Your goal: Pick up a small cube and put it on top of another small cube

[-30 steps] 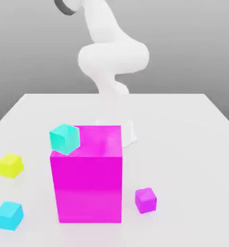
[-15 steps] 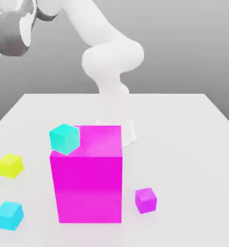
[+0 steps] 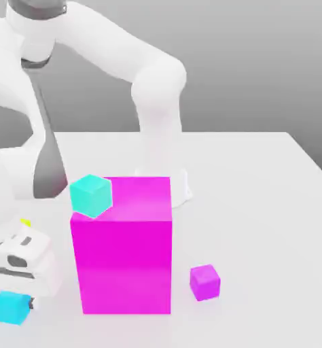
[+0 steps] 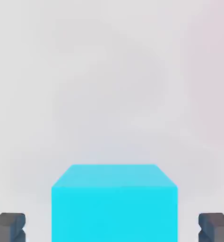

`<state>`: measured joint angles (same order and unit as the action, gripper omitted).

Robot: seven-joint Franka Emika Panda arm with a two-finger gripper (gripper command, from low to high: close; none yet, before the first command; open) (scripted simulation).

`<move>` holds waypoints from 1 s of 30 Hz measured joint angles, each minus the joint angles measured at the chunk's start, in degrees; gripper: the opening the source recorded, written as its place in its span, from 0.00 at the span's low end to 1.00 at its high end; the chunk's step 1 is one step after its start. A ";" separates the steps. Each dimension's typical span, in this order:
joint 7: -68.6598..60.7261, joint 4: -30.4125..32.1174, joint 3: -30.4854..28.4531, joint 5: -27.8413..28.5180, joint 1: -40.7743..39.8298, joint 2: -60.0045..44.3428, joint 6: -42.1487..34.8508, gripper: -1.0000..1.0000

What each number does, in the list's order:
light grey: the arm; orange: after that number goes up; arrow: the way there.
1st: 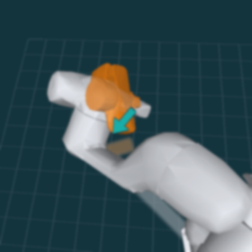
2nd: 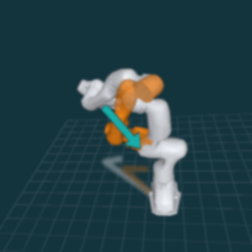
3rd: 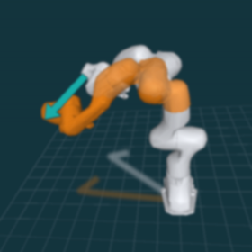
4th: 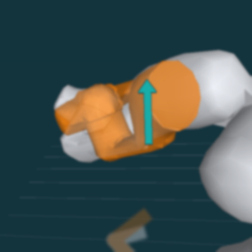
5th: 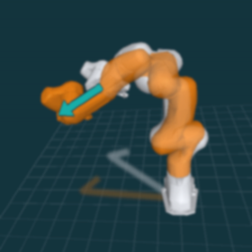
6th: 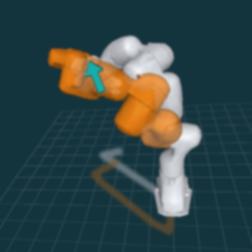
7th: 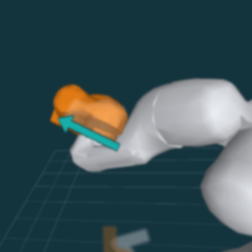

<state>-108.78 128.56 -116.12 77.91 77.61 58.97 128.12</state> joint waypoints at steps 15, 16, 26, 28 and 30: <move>-17.75 4.54 30.23 -15.48 -15.20 -5.55 -16.28 0.00; -20.44 4.96 33.41 -16.74 -16.32 -4.96 -18.25 0.00; -42.76 8.75 56.96 -27.83 -17.43 2.87 -35.87 0.00; -43.35 11.36 54.53 -25.80 -17.46 3.72 -33.70 0.00; -42.96 13.97 51.45 -23.17 -17.52 4.17 -30.89 1.00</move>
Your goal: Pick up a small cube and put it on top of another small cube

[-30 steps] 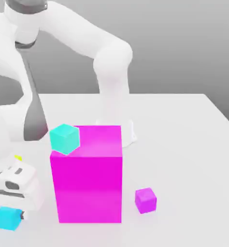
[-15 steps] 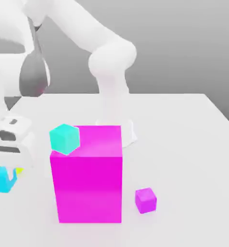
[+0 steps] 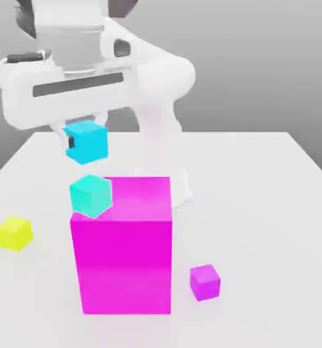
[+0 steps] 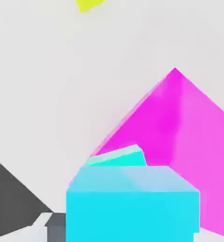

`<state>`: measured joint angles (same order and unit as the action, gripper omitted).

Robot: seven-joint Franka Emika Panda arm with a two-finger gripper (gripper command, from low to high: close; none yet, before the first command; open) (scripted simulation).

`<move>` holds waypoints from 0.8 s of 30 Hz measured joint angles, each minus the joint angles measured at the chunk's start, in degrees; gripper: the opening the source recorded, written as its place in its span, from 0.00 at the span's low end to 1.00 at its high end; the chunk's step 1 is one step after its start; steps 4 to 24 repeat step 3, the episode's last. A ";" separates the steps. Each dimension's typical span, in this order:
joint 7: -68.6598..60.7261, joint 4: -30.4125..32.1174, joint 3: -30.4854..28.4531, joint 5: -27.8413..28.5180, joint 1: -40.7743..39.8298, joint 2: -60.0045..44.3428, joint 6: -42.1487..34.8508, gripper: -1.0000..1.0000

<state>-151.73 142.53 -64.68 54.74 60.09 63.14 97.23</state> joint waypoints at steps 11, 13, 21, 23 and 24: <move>0.00 0.00 0.00 0.00 0.00 0.00 0.00 1.00; 0.00 0.00 0.00 0.00 0.00 0.00 0.00 1.00; 0.00 0.00 0.00 0.00 0.00 0.00 0.00 1.00; 0.00 0.00 0.00 0.00 0.00 0.00 0.00 1.00; 0.00 0.00 0.00 0.00 0.00 0.00 0.00 1.00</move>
